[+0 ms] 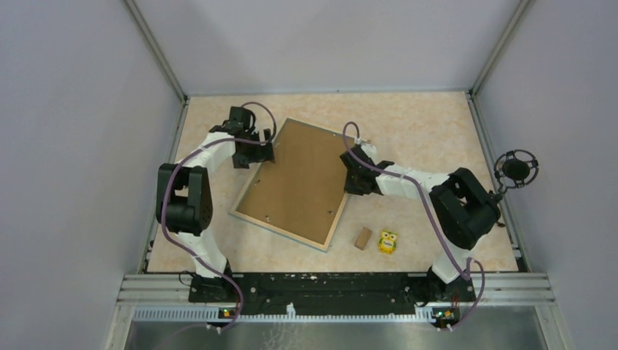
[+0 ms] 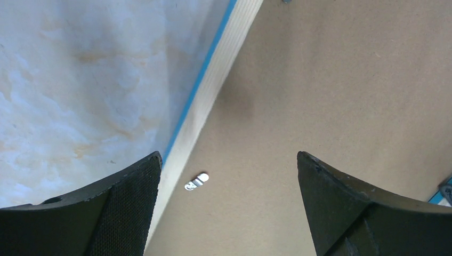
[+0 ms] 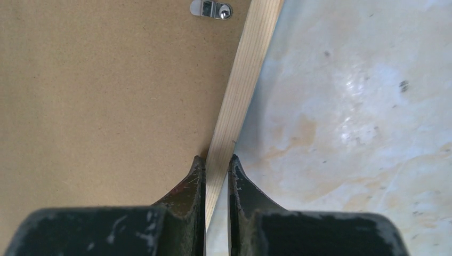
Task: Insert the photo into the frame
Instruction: Adjust the photo frame at the center of the board.
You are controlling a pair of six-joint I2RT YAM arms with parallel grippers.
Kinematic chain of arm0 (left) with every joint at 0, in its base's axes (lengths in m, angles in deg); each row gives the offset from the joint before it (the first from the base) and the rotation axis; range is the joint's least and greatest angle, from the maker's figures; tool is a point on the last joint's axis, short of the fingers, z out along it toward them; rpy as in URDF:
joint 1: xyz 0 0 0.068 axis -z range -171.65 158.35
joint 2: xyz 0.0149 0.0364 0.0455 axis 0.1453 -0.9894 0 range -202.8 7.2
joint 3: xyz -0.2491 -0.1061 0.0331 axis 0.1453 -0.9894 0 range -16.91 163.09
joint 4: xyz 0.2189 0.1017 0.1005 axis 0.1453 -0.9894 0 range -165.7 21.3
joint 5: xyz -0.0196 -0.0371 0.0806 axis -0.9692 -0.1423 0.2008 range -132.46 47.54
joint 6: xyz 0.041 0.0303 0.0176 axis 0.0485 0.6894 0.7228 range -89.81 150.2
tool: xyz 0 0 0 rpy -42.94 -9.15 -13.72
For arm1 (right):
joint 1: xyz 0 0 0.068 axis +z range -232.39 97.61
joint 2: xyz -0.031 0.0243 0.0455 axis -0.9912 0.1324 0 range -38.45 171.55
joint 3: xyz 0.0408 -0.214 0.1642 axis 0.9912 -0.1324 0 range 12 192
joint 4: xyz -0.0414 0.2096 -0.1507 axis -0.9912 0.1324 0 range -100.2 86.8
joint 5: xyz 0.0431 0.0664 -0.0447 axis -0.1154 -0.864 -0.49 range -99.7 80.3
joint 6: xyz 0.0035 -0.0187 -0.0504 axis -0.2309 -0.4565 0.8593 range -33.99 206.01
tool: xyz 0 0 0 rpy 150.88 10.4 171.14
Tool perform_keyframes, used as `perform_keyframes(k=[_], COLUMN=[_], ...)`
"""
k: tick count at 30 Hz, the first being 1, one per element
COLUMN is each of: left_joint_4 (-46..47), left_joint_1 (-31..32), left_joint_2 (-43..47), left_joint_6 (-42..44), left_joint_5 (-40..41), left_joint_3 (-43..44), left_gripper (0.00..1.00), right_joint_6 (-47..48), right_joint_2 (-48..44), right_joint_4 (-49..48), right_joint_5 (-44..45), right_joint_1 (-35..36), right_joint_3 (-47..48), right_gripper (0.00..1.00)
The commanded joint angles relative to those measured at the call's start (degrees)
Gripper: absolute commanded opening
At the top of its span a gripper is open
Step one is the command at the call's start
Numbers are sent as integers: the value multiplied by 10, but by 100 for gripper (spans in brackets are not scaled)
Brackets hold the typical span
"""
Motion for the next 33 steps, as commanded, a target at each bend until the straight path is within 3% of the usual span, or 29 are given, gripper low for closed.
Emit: perform_keyframes(k=[1,5,12,16,22,33], left_joint_4=[-29,-23,1,5,0,-4], left_joint_1=[-11,-13,-13,-13,-20,-25], left_joint_2=[33,44,26,11,-4,-22], left_joint_6=[-13,17,31,24,2,-2], left_joint_5=[-24,7,-34,-66,-76,-75], left_joint_3=[-7,-49,-68,-73,-80,-78], left_gripper=[98,97,79,70,63,49], right_joint_6=[156,186,202,195,220,60], right_joint_2=[-36,-58,-65,-73,-28,68], right_joint_4=[-39,-45,19,19,55,110], right_joint_5=[-70,-106,-97,-91,-91,-62], right_joint_1=[-24,-39,-79,-108,-132,-136], right_joint_3=[-51,-41,21,30,91,182], right_gripper=[0,8,53,69,73,69])
